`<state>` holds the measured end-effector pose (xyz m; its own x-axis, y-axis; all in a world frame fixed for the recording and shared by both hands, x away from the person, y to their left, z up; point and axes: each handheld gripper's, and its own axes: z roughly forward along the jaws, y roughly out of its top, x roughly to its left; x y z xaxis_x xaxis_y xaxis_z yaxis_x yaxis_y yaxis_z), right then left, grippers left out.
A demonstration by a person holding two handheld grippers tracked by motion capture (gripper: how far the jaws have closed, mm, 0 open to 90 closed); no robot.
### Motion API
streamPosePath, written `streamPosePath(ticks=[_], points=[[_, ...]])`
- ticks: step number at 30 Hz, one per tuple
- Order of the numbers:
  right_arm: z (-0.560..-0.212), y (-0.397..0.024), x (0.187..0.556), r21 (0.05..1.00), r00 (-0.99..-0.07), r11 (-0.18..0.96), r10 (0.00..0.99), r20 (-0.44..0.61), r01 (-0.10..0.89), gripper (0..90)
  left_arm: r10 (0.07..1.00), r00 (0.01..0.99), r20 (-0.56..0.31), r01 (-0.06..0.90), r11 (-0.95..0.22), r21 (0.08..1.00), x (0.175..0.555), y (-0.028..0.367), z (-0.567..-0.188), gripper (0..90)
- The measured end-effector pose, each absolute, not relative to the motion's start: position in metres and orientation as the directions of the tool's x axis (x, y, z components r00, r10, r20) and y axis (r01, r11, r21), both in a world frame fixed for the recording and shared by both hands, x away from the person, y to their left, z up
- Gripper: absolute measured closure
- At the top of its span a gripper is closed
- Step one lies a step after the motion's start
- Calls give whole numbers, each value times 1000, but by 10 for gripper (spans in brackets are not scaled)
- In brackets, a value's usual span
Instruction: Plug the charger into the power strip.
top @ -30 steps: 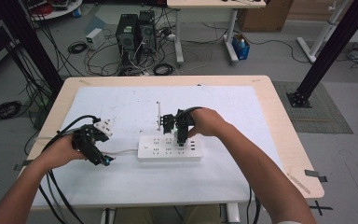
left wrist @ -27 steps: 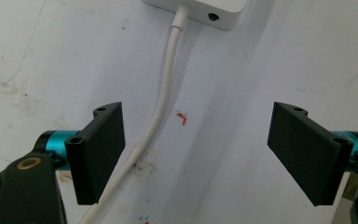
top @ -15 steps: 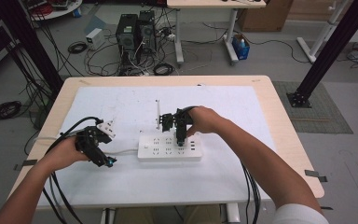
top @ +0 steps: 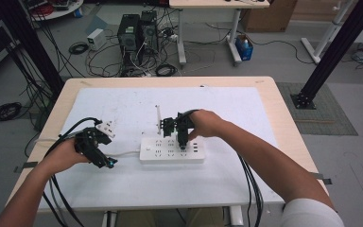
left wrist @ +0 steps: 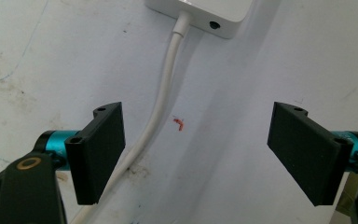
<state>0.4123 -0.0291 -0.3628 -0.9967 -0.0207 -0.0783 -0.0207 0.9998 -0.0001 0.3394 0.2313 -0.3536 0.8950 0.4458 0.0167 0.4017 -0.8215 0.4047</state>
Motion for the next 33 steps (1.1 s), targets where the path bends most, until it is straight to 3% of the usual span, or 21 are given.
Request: streamPosePath(ticks=[7,14,20,30,31,33], points=[[-363,-33,425,27,-1000,1000,15,-1,15,629,449,894,15,410,-828,382,342,228,-357,191],[-367,-35,406,42,-993,999,-11,-119,-16,629,459,888,18,418,-824,382,343,229,-356,192],[-368,-40,420,88,-999,996,9,-36,6,628,462,887,13,420,-817,395,341,226,-356,191],[-369,-46,421,135,-999,991,-11,-32,-16,619,471,882,11,428,-811,399,345,231,-360,191],[-370,-47,420,144,-999,989,-23,-41,-29,565,467,884,12,424,-813,400,346,231,-360,191],[-373,-52,421,162,-999,987,29,-34,23,343,461,887,20,417,-819,395,346,234,-360,191]])
